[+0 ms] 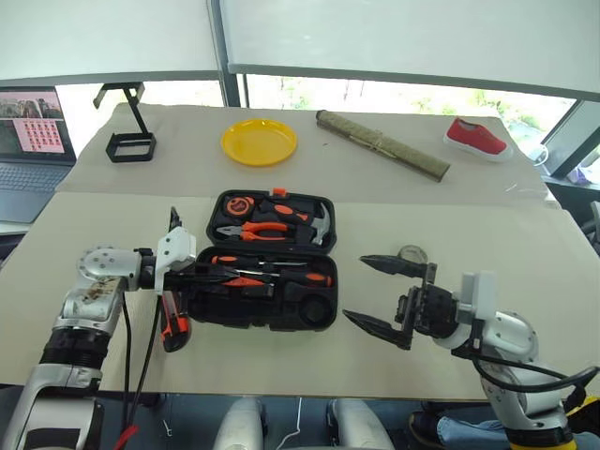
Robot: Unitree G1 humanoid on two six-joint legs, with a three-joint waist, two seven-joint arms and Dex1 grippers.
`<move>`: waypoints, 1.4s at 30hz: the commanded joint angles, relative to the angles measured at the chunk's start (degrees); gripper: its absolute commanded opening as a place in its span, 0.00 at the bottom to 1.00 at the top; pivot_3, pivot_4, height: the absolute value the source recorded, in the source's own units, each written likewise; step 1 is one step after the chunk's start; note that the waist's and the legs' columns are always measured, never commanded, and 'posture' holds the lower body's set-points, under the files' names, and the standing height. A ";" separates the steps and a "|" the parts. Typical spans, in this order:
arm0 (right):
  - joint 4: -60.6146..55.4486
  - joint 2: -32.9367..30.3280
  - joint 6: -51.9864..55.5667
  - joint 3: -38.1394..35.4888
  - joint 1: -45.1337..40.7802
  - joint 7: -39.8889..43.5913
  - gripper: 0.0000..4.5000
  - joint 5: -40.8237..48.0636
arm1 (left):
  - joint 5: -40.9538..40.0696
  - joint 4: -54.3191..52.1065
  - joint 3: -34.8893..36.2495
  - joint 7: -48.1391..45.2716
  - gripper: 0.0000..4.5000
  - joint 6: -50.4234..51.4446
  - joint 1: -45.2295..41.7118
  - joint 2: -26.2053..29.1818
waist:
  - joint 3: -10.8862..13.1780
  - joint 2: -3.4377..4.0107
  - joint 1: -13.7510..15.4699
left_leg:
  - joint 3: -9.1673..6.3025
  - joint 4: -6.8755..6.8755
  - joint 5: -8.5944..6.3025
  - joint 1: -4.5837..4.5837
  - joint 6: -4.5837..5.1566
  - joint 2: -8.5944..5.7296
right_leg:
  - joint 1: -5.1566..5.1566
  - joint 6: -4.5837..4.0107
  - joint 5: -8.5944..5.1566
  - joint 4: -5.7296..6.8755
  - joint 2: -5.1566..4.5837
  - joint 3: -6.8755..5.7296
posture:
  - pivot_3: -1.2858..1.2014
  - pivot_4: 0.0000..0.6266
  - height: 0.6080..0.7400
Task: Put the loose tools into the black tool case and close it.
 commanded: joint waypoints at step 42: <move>6.93 -1.52 -11.51 -10.00 6.71 11.56 1.00 5.78 | -12.58 -30.13 47.30 32.91 0.99 7.02 61.89 -14.66 | -0.17 -0.04 0.54 | 0.07 -0.11 -0.12 0.75 0.01 0.02 | 0.79 0.05 -0.21 -0.23 -0.27 -0.06 | 0.52 0.24 1.00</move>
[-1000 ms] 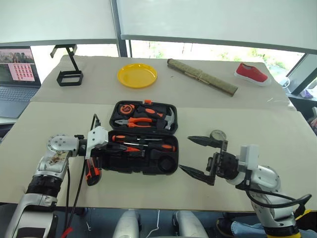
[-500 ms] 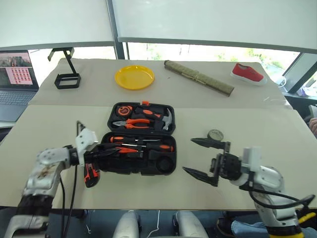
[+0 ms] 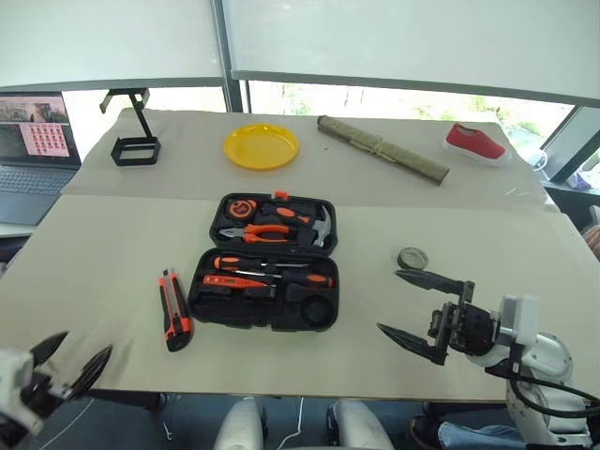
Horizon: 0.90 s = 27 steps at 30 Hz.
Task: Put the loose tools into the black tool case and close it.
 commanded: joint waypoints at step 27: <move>-5.28 3.92 1.67 7.78 -8.39 0.92 1.00 4.81 | -4.38 -33.61 -27.07 38.63 0.99 40.46 -10.45 -5.18 | 0.02 -0.03 -0.18 | -0.21 0.00 -0.10 0.08 -0.15 -0.09 | 0.09 -0.03 -0.04 0.06 0.04 0.03 | 0.52 0.24 1.00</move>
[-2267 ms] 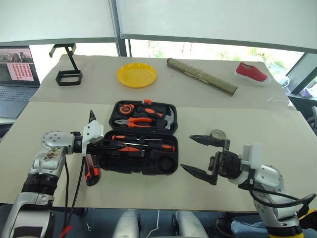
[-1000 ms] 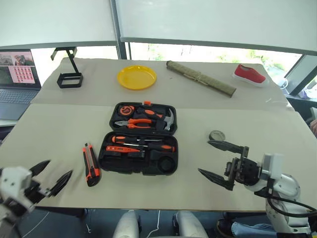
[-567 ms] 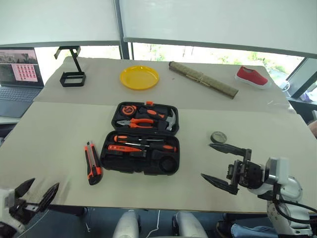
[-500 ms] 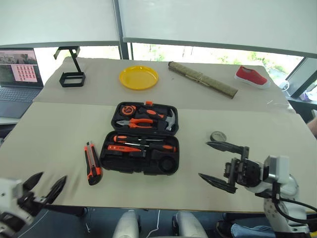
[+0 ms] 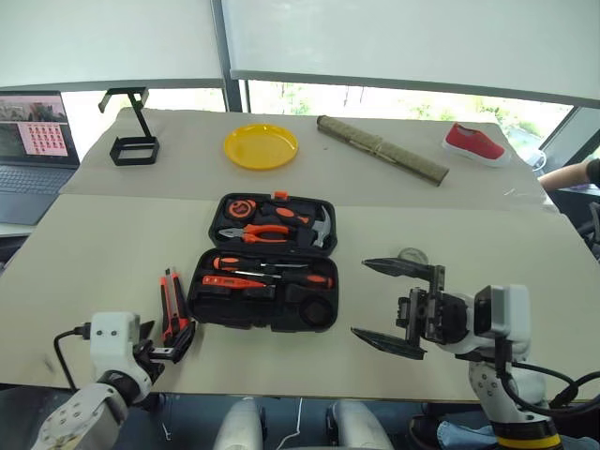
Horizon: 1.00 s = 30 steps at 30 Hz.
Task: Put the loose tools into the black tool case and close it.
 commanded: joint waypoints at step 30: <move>-3.81 -4.64 3.97 -3.93 1.24 -6.03 1.00 -0.11 | 2.92 30.47 -0.13 -52.22 0.40 -32.09 -24.08 25.56 | -0.03 0.24 1.12 | 0.12 -0.03 0.01 -0.14 -0.01 0.04 | -0.12 -0.18 -0.11 -0.07 -0.01 -0.14 | 0.52 0.24 1.00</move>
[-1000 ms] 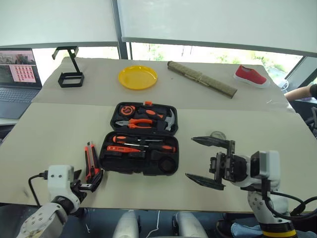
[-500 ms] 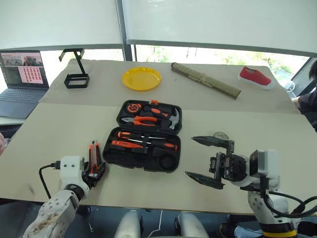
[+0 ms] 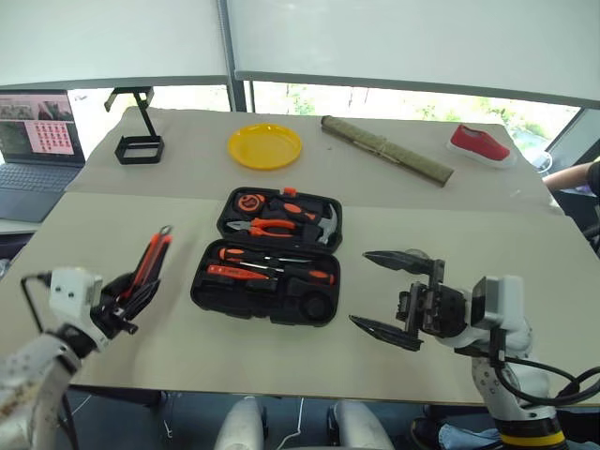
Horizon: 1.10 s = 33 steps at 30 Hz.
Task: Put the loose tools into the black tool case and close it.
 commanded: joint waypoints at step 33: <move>-8.83 -6.96 4.31 -7.35 12.81 -3.13 1.00 -0.10 | 22.43 27.99 -39.24 -40.13 0.40 -25.81 -39.17 5.85 | 0.18 -0.06 -0.92 | -0.02 0.06 -0.04 -0.67 0.09 0.00 | -0.66 0.17 -0.01 0.15 0.18 0.10 | 0.52 0.24 1.00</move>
